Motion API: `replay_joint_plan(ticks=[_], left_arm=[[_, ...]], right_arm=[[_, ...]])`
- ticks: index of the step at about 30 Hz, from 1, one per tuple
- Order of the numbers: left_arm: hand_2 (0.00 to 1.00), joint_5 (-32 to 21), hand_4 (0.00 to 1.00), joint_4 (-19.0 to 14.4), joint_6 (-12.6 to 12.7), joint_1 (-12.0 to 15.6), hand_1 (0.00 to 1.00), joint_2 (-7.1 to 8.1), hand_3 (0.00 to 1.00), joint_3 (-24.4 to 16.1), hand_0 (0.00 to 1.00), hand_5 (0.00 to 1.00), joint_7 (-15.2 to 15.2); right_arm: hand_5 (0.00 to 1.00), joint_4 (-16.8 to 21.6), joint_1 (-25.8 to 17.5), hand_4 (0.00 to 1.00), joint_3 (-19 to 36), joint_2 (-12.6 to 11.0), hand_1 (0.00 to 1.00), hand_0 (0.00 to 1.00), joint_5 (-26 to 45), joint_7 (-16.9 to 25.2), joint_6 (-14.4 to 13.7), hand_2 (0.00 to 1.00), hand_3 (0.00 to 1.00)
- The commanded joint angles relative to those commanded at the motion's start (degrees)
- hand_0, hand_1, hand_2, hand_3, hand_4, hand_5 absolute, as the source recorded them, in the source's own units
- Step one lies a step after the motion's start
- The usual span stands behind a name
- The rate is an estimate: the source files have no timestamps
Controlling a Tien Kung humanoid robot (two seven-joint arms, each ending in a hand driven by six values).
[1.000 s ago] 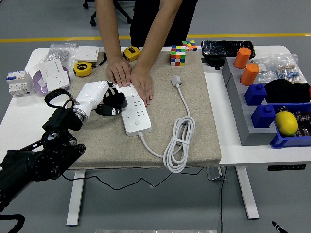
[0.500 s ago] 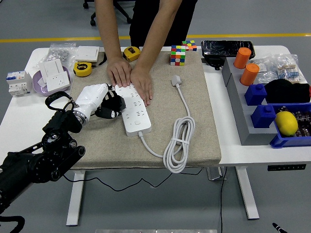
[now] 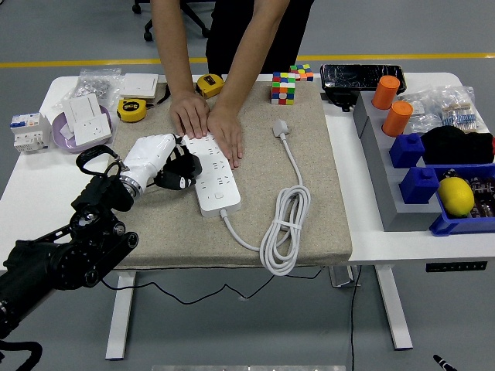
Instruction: Pick up the plug,place it near the board,insert it into the board,press the button
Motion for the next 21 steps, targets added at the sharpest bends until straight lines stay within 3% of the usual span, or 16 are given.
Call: replay_joint_plan(ticks=[6,7,12,13,19,20,21], left_arm=[[0.299,-0.24,0.528,0.30,-0.30,-0.26,0.398,-0.03,0.400,0.29,0.600,0.002,-0.04],[0.422,-0.25,0.538,0.30,-0.35,-0.28,0.494,-0.04,0.418,0.30,0.602,0.021,-0.06],[0.422,-0.21,0.538,0.37,-0.73,-0.53,0.494,-0.02,0.418,0.17,0.602,0.021,-0.10],[0.541,-0.17,0.544,0.37,-0.77,-0.59,0.662,-0.01,0.480,0.16,0.618,0.023,-0.08],[0.541,-0.10,0.544,0.44,-1.11,-0.96,0.662,-0.02,0.480,0.22,0.618,0.023,0.01],[0.605,-0.07,0.547,0.45,-1.13,-0.99,0.732,-0.04,0.502,0.24,0.626,0.024,0.02],[0.605,-0.04,0.547,0.48,-1.15,-1.02,0.732,-0.05,0.502,0.26,0.626,0.024,0.03]], right_arm=[[0.908,0.00,0.06,0.998,-0.03,-0.06,0.824,0.869,0.13,-0.01,-0.02,0.799,0.815],[0.907,0.00,0.08,0.998,-0.07,-0.06,0.824,0.869,0.18,0.00,-0.02,0.799,0.815],[0.907,0.00,0.22,0.998,-0.21,-0.08,0.824,0.869,0.41,0.05,-0.07,0.799,0.815],[0.907,0.00,0.24,0.998,-0.19,-0.08,0.824,0.868,0.42,0.05,-0.08,0.799,0.815],[0.907,0.00,0.32,0.998,-0.34,-0.14,0.824,0.868,0.63,0.04,-0.06,0.799,0.815],[0.904,0.00,0.33,0.998,-0.33,-0.14,0.824,0.869,0.63,0.04,-0.05,0.799,0.814],[0.904,0.00,0.33,0.998,-0.31,-0.14,0.824,0.869,0.62,0.04,-0.04,0.799,0.814]])
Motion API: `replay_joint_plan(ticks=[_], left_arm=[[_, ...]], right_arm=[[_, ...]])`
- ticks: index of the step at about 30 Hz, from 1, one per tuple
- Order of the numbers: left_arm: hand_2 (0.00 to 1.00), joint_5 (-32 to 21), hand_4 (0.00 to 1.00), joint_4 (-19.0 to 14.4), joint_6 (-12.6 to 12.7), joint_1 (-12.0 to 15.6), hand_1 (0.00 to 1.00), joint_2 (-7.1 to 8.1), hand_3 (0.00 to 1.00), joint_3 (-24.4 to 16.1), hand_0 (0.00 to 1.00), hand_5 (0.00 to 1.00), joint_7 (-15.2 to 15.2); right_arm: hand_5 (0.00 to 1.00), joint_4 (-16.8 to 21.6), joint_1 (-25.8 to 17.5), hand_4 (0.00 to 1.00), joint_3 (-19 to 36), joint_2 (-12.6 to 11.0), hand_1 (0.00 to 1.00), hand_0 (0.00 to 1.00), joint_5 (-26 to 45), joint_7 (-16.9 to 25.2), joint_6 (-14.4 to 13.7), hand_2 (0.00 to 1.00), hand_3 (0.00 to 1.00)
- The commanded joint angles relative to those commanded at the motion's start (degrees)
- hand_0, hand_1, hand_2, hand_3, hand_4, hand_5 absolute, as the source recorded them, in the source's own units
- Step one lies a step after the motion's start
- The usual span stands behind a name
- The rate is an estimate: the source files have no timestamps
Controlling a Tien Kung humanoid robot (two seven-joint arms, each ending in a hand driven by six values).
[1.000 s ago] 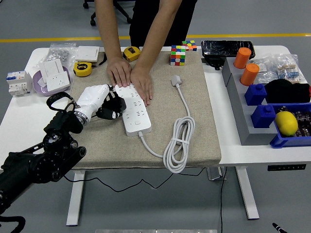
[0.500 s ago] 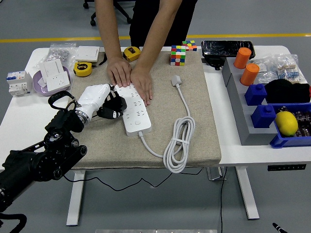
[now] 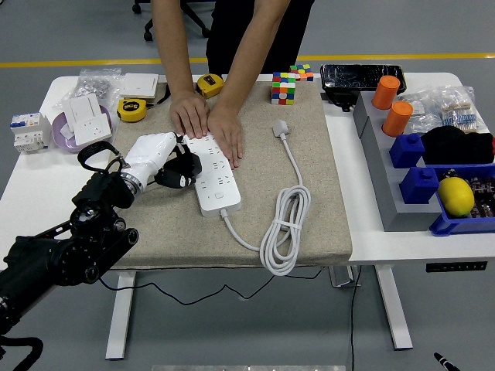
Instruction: Pick up the plug,place it near the board,insert it into the board,press the button
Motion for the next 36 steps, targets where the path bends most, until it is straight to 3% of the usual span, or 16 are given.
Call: replay_joint_plan(ticks=[28,36], left_arm=[[0.644,-0.41,0.580,0.14,-0.50,-0.24,0.756,0.12,0.512,1.03,0.649,0.051,0.27],[0.710,-0.16,0.583,0.10,-0.62,-0.12,0.770,0.15,0.521,1.24,0.659,0.048,0.44]], right_arm=[[0.874,0.00,-0.06,0.998,-0.23,-0.07,0.824,0.868,0.11,0.11,-0.10,0.799,0.814],[0.850,0.00,-0.22,0.998,-0.43,-0.07,0.824,0.867,0.25,0.18,-0.19,0.799,0.814]])
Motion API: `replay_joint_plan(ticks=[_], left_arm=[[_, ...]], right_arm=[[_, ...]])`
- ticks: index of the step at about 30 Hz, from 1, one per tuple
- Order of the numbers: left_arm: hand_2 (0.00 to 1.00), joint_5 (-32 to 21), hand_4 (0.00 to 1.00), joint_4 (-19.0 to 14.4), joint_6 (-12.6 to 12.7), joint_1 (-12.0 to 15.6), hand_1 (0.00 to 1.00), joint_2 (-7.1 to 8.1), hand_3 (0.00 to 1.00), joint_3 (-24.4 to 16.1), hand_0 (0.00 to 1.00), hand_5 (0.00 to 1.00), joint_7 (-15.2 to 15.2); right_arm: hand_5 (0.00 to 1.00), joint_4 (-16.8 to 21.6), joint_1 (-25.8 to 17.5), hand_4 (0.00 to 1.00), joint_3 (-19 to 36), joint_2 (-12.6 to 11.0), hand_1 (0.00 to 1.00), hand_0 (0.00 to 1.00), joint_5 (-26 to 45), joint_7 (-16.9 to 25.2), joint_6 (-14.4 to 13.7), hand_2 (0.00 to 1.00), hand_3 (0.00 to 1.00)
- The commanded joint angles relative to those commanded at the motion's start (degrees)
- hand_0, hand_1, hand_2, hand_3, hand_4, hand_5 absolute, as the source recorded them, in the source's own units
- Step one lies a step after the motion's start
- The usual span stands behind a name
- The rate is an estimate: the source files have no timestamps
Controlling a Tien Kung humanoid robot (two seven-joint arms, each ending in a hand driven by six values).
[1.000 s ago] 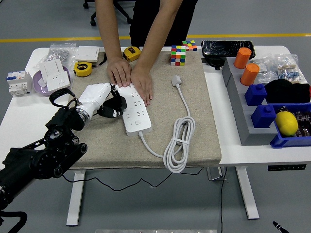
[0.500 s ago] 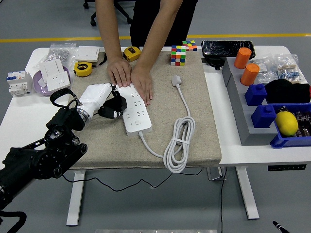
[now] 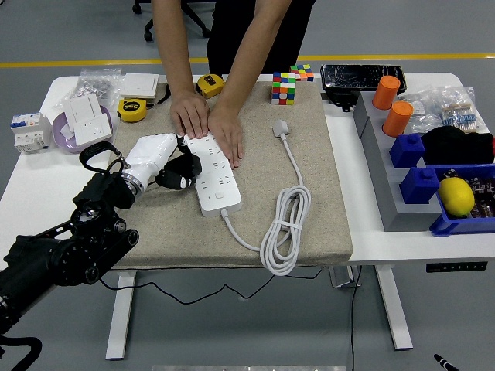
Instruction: Pick up the plug,place it near the board,insert it into the board,press the button
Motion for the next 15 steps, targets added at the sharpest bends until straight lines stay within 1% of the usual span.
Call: replay_joint_plan(ticks=[4,5,10,11,15], left_arm=[[0.710,-0.10,0.583,0.02,-0.11,0.02,0.770,0.06,0.521,0.16,0.659,0.048,0.03],[0.777,-0.11,0.589,0.04,-0.15,0.02,0.792,0.06,0.530,0.14,0.667,0.047,0.04],[0.777,-0.15,0.589,0.09,-0.40,-0.03,0.792,0.07,0.530,0.28,0.667,0.047,0.12],[0.821,-0.16,0.601,0.10,-0.39,-0.04,0.838,0.08,0.555,0.33,0.694,0.039,0.13],[0.821,-0.21,0.601,0.12,-0.36,-0.14,0.838,0.11,0.555,0.40,0.694,0.039,0.13]], right_arm=[[0.850,0.00,-0.02,0.998,-0.09,-0.01,0.824,0.867,0.10,0.06,-0.08,0.799,0.814],[0.840,0.00,-0.01,0.998,-0.13,-0.01,0.824,0.867,0.13,0.08,-0.09,0.798,0.816],[0.840,0.00,0.02,0.998,-0.24,0.00,0.824,0.867,0.34,0.19,-0.20,0.798,0.816],[0.831,0.00,0.02,0.998,-0.23,-0.01,0.824,0.867,0.38,0.22,-0.24,0.798,0.816],[0.831,0.00,0.00,0.998,-0.01,-0.06,0.824,0.867,0.35,0.41,-0.42,0.798,0.816]])
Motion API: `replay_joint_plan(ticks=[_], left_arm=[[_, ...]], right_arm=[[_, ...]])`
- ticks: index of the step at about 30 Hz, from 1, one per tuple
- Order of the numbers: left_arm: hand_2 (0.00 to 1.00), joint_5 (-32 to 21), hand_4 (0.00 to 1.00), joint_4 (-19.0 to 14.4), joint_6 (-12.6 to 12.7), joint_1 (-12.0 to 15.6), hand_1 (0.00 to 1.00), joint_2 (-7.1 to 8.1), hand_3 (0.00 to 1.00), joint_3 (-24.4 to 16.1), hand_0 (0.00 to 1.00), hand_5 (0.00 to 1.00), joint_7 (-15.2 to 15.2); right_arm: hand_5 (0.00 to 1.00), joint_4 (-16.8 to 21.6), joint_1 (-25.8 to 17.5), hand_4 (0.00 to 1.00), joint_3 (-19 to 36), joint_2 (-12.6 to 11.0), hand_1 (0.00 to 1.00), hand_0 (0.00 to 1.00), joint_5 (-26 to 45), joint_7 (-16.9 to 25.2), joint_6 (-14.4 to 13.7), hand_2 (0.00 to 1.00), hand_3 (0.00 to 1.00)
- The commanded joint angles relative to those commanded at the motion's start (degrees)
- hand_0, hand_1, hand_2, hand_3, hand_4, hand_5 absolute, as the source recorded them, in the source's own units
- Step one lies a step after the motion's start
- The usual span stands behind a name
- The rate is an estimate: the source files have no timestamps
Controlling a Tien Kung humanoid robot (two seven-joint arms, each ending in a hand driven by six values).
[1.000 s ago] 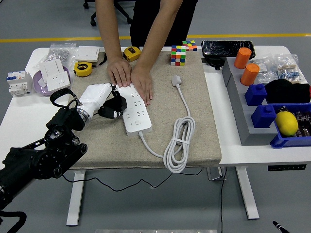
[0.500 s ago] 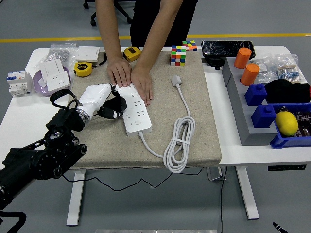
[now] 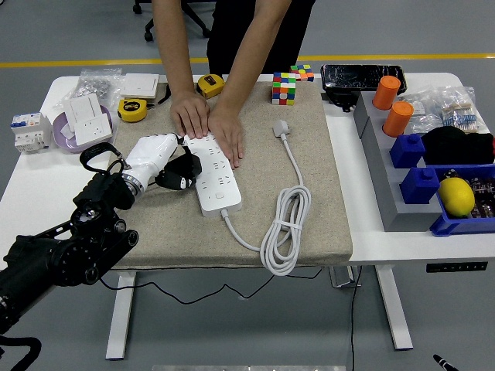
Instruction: Pick up the plug,place it near the board,insert it into the board,press the button
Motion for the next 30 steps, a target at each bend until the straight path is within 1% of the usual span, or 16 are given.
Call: replay_joint_plan(ticks=[1,2,7,8,13,14,19,21,25,26,30], left_arm=[[0.821,0.01,0.601,0.01,0.00,-0.01,0.838,0.00,0.555,-0.01,0.694,0.039,0.00],[0.857,-0.03,0.612,0.02,-0.02,-0.04,0.859,0.01,0.582,-0.03,0.721,0.038,0.00],[0.857,-0.19,0.612,0.09,-0.18,-0.11,0.859,0.07,0.582,0.04,0.721,0.038,-0.02],[0.870,-0.20,0.631,0.09,-0.22,-0.12,0.879,0.08,0.625,0.07,0.750,0.039,-0.02],[0.870,-0.38,0.631,0.12,-0.43,-0.17,0.879,0.12,0.625,0.14,0.750,0.039,-0.09],[0.882,-0.40,0.648,0.12,-0.45,-0.19,0.886,0.12,0.650,0.14,0.759,0.045,-0.10],[0.882,-0.35,0.648,0.05,-0.52,-0.35,0.886,0.16,0.650,0.12,0.759,0.045,-0.09],[0.880,-0.29,0.654,0.01,-0.64,-0.40,0.889,0.18,0.655,0.16,0.747,0.044,-0.05],[0.880,-0.42,0.654,-0.18,-0.82,-0.47,0.889,0.41,0.655,0.50,0.747,0.044,0.01],[0.881,-0.47,0.678,-0.19,-0.85,-0.47,0.892,0.46,0.671,0.57,0.751,0.058,0.01],[0.881,-0.51,0.678,-0.19,-1.02,-0.49,0.892,0.61,0.671,0.67,0.751,0.058,0.07]], right_arm=[[0.831,0.00,-0.01,0.998,0.00,0.00,0.824,0.867,0.03,0.04,-0.03,0.798,0.816],[0.826,0.00,-0.02,0.998,-0.03,0.00,0.822,0.866,0.12,0.08,-0.06,0.796,0.816],[0.826,0.00,0.02,0.998,-0.14,0.04,0.822,0.866,0.41,0.26,-0.20,0.796,0.816],[0.825,0.00,0.03,0.998,-0.17,0.05,0.821,0.862,0.45,0.29,-0.22,0.791,0.815],[0.825,0.00,0.06,0.998,-0.14,0.03,0.821,0.862,0.53,0.37,-0.37,0.791,0.815],[0.819,0.00,0.06,0.998,-0.12,0.03,0.823,0.863,0.51,0.36,-0.39,0.791,0.815],[0.819,0.00,0.15,0.998,-0.09,0.03,0.823,0.863,0.51,0.36,-0.43,0.791,0.815],[0.814,0.00,0.16,0.998,-0.08,0.04,0.818,0.861,0.54,0.33,-0.41,0.791,0.815],[0.814,0.00,0.15,0.998,-0.09,0.03,0.818,0.861,0.65,0.33,-0.49,0.791,0.815],[0.806,0.00,0.13,0.998,-0.09,0.03,0.818,0.861,0.65,0.32,-0.50,0.790,0.815],[0.806,0.00,0.07,0.998,-0.13,0.05,0.818,0.861,0.68,0.32,-0.46,0.790,0.815]])
